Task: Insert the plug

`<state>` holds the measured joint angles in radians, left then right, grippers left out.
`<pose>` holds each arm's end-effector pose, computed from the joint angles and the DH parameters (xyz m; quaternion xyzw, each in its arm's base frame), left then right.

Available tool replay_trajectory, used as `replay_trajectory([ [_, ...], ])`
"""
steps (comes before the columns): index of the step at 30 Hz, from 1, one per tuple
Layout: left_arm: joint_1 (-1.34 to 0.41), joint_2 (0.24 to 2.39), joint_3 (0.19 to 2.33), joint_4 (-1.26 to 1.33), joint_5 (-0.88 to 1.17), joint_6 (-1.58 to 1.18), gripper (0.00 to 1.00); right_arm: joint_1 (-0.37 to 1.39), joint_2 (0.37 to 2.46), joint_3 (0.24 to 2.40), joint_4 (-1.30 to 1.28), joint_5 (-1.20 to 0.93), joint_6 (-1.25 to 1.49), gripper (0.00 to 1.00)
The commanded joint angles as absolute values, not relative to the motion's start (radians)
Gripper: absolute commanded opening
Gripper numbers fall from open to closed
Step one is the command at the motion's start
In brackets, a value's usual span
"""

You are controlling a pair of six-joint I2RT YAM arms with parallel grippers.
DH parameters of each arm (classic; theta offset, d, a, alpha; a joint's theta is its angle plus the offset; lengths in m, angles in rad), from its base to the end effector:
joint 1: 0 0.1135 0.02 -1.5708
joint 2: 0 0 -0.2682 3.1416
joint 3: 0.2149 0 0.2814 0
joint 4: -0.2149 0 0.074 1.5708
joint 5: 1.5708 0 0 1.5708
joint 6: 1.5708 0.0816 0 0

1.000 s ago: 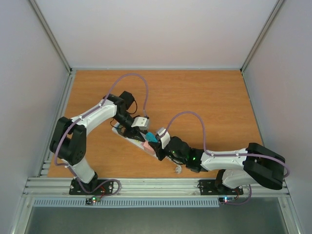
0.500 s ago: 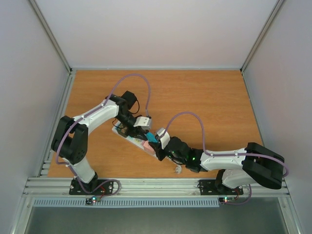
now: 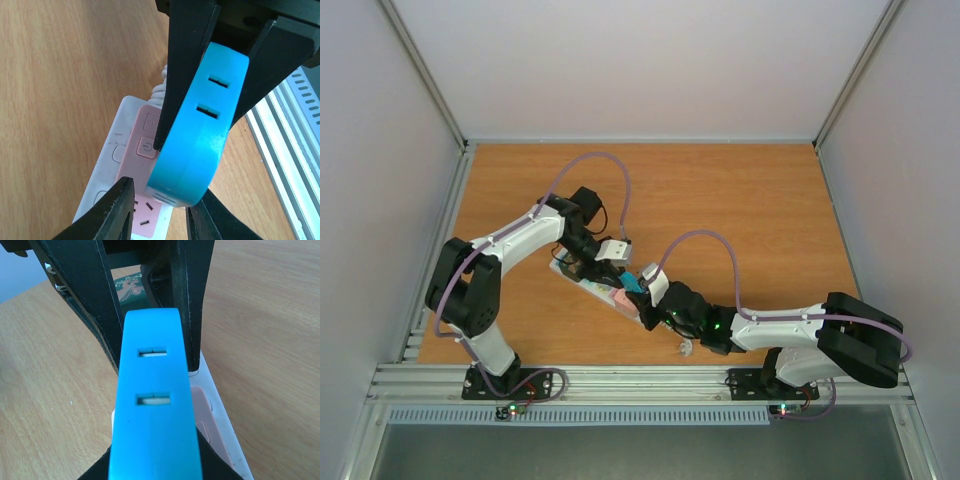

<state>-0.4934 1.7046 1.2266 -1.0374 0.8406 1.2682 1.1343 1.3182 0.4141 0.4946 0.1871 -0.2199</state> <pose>0.2659 -0.2120 0.1779 0.7110 0.5722 -0.3681 0.1775 0.1455 0.2759 0.1329 -0.4816 0.6809 0.1710 0.5246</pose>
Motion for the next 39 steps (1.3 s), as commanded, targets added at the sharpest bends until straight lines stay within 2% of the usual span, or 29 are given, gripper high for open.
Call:
replay_trajectory([
  [1, -0.496, 1.717, 1.218, -0.998, 0.827, 1.266, 0.29, 1.153, 1.341, 0.414, 0.499, 0.182, -0.233, 0.01],
  [10, -0.497, 1.711, 1.215, -1.003, 0.818, 1.27, 0.28, 1.158, 1.364, 0.423, 0.49, 0.184, -0.24, 0.01],
  [14, -0.496, 1.712, 1.215, -1.005, 0.828, 1.27, 0.24, 1.166, 1.367, 0.427, 0.486, 0.191, -0.245, 0.01],
  [28, -0.503, 1.733, 1.213, -1.047, 0.864, 1.318, 0.24, 1.193, 1.431, 0.472, 0.419, 0.235, -0.265, 0.01],
  [33, -0.503, 1.721, 1.167, -0.991, 0.854, 1.301, 0.16, 1.195, 1.453, 0.506, 0.358, 0.26, -0.264, 0.01],
  [39, -0.494, 1.713, 1.17, -1.005, 0.865, 1.311, 0.2, 1.197, 1.478, 0.532, 0.3, 0.263, -0.256, 0.01],
])
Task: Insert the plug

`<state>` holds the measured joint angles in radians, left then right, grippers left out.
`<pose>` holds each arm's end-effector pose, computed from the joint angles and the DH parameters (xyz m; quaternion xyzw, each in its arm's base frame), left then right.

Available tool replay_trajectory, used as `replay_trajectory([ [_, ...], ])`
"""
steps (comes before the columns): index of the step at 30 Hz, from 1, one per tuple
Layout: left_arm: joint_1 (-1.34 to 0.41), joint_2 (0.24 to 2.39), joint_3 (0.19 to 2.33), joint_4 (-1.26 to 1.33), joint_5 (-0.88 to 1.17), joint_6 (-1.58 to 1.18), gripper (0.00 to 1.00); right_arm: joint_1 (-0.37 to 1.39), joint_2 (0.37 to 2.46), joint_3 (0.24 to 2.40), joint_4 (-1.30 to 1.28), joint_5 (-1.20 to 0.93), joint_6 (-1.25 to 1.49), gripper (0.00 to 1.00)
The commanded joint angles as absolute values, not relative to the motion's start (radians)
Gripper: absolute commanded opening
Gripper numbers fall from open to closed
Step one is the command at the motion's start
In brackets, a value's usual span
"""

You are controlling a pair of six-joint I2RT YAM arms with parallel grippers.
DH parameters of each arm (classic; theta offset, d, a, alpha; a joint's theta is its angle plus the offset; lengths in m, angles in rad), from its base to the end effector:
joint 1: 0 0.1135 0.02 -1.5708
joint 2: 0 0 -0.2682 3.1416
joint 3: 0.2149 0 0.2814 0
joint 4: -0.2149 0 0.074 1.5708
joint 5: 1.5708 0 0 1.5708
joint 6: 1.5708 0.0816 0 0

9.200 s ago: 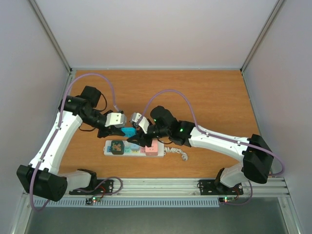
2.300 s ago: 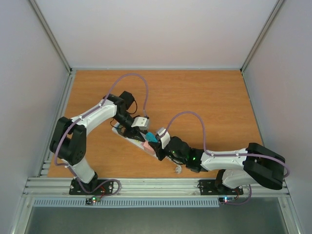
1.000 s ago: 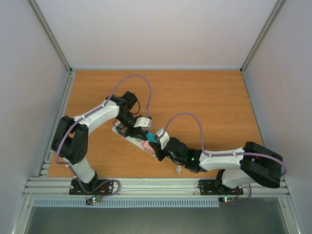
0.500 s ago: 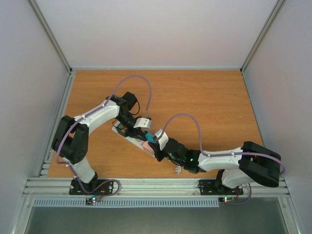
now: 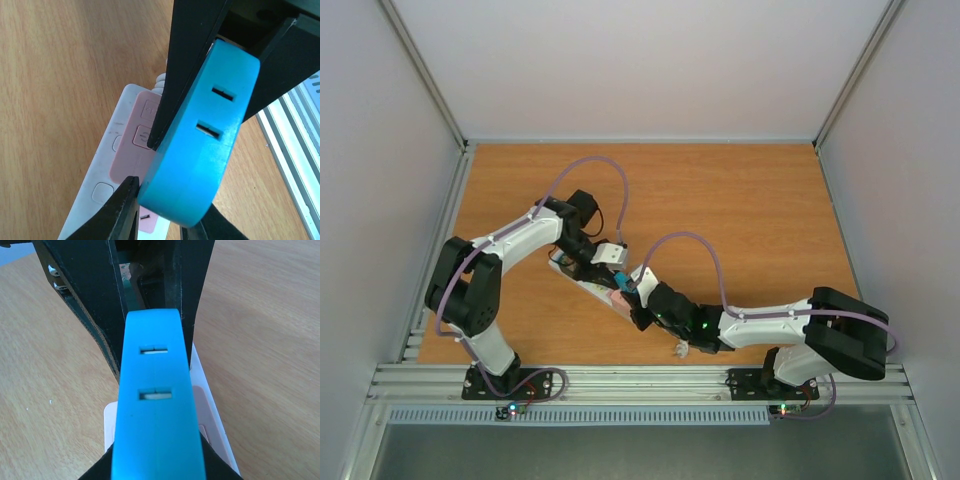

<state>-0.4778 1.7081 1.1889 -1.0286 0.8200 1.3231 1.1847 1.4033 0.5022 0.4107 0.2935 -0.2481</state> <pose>0.2640 -0.2039 0.1652 0.7215 0.5661 -0.3592 0.1731 0.1451 0.2942 0.1280 -0.5004 0.6892 0.1177 0.5106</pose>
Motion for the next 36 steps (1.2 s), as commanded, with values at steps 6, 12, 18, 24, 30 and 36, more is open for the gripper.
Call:
replay_trajectory([
  [6, -0.477, 1.696, 1.169, -1.011, 0.881, 1.329, 0.24, 1.197, 1.496, 0.548, 0.27, 0.255, -0.251, 0.01],
  [12, -0.477, 1.688, 1.169, -0.988, 0.897, 1.305, 0.21, 1.197, 1.488, 0.557, 0.279, 0.258, -0.242, 0.01],
  [18, -0.477, 1.683, 1.163, -0.971, 0.897, 1.292, 0.13, 1.195, 1.45, 0.559, 0.313, 0.241, -0.23, 0.21],
  [24, -0.477, 1.675, 1.159, -0.943, 0.897, 1.265, 0.11, 1.196, 1.404, 0.538, 0.352, 0.243, -0.226, 0.41],
  [30, -0.477, 1.669, 1.157, -0.936, 0.886, 1.256, 0.1, 1.196, 1.339, 0.511, 0.361, 0.264, -0.224, 0.41],
  [36, -0.477, 1.66, 1.151, -0.926, 0.866, 1.251, 0.1, 1.195, 1.284, 0.479, 0.368, 0.256, -0.215, 0.39],
])
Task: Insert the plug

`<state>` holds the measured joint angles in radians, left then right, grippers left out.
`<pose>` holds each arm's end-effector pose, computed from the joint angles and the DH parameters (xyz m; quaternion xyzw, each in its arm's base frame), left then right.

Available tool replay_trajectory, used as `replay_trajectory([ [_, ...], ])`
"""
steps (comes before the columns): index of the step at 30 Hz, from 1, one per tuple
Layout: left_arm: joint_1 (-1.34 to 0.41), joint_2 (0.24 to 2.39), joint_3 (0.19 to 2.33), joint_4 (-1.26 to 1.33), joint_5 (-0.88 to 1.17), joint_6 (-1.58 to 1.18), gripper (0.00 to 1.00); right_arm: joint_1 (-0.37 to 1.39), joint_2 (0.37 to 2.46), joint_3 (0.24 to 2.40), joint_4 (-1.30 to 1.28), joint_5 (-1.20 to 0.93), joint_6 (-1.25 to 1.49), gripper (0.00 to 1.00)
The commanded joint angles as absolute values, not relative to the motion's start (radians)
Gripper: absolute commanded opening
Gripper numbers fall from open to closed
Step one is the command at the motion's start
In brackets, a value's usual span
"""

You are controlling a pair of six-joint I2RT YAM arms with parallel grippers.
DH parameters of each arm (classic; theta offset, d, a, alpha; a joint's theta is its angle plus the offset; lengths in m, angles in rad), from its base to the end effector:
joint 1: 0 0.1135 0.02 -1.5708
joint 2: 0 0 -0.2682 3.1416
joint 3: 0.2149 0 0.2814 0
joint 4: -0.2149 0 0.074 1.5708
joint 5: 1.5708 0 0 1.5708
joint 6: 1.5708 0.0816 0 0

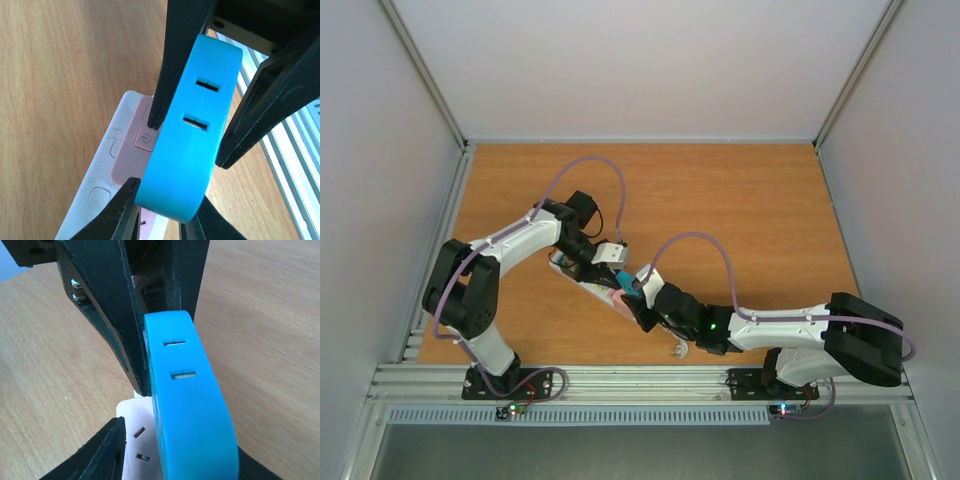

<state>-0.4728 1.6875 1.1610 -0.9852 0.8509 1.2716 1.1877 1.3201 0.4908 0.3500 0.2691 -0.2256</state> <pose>0.2629 -0.2034 0.1660 0.7050 0.5762 -0.3696 0.1852 0.1393 0.2876 0.1407 -0.4970 0.6894 0.1364 0.5090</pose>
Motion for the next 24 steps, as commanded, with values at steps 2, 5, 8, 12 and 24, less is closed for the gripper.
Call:
replay_trajectory([
  [2, -0.477, 1.656, 1.149, -0.917, 0.861, 1.249, 0.1, 1.196, 1.282, 0.481, 0.363, 0.258, -0.213, 0.4],
  [5, -0.477, 1.656, 1.14, -0.906, 0.854, 1.242, 0.09, 1.196, 1.271, 0.482, 0.361, 0.251, -0.215, 0.4],
  [8, -0.479, 1.655, 1.127, -0.891, 0.846, 1.24, 0.09, 1.196, 1.273, 0.485, 0.36, 0.24, -0.217, 0.38],
  [12, -0.483, 1.654, 1.121, -0.879, 0.832, 1.235, 0.09, 1.196, 1.278, 0.483, 0.353, 0.231, -0.22, 0.25],
  [24, -0.489, 1.655, 1.122, -0.874, 0.82, 1.227, 0.09, 1.196, 1.295, 0.465, 0.326, 0.21, -0.199, 0.01],
])
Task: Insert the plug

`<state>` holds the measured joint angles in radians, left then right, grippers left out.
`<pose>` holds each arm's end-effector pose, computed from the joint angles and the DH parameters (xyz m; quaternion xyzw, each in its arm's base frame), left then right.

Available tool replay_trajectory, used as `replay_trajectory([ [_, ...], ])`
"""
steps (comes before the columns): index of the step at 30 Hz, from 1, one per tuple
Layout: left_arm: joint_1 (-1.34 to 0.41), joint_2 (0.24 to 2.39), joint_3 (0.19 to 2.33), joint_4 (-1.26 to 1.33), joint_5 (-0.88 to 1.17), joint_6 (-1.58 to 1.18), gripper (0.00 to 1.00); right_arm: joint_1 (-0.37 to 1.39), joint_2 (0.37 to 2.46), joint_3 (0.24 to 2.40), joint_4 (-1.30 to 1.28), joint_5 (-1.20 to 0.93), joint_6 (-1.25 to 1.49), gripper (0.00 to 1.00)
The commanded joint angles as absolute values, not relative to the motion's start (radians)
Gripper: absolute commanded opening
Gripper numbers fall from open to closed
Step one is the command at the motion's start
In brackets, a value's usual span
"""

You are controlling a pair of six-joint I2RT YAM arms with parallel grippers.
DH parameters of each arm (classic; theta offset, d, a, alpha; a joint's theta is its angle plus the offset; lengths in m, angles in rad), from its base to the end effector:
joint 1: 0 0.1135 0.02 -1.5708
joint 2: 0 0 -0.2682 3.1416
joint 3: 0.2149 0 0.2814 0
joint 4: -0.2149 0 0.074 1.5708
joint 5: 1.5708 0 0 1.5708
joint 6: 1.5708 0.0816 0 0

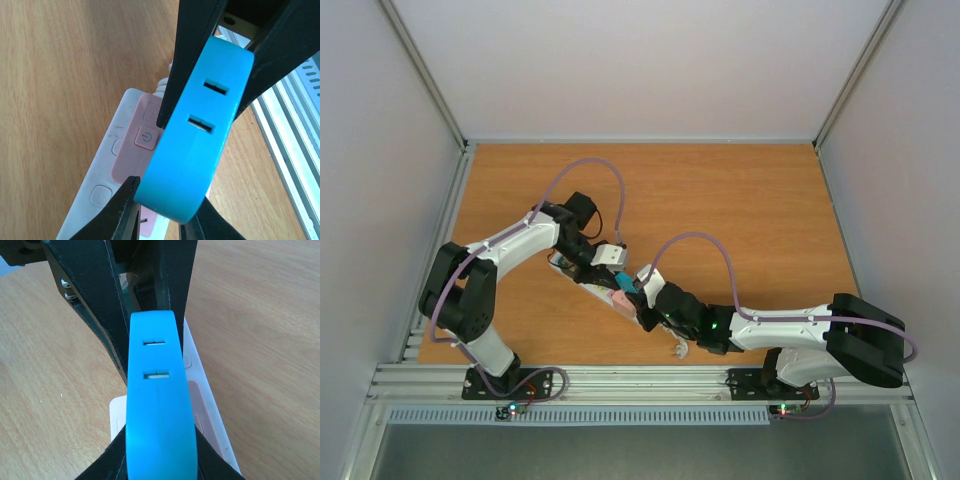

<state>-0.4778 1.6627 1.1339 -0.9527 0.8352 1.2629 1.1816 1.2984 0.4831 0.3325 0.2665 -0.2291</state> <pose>0.2597 -0.2026 0.1654 0.7098 0.5747 -0.3587 0.1927 0.1395 0.2836 0.1419 -0.4974 0.6903 0.1341 0.5080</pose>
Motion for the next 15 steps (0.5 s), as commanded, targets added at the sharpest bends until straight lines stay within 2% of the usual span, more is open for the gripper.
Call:
replay_trajectory([
  [1, -0.489, 1.654, 1.125, -0.878, 0.82, 1.227, 0.09, 1.196, 1.297, 0.464, 0.324, 0.206, -0.197, 0.01],
  [11, -0.489, 1.654, 1.113, -0.916, 0.811, 1.262, 0.01, 1.196, 1.354, 0.469, 0.302, 0.166, -0.166, 0.01],
  [15, -0.489, 1.658, 1.101, -0.908, 0.807, 1.263, 0.01, 1.197, 1.371, 0.471, 0.287, 0.168, -0.152, 0.02],
])
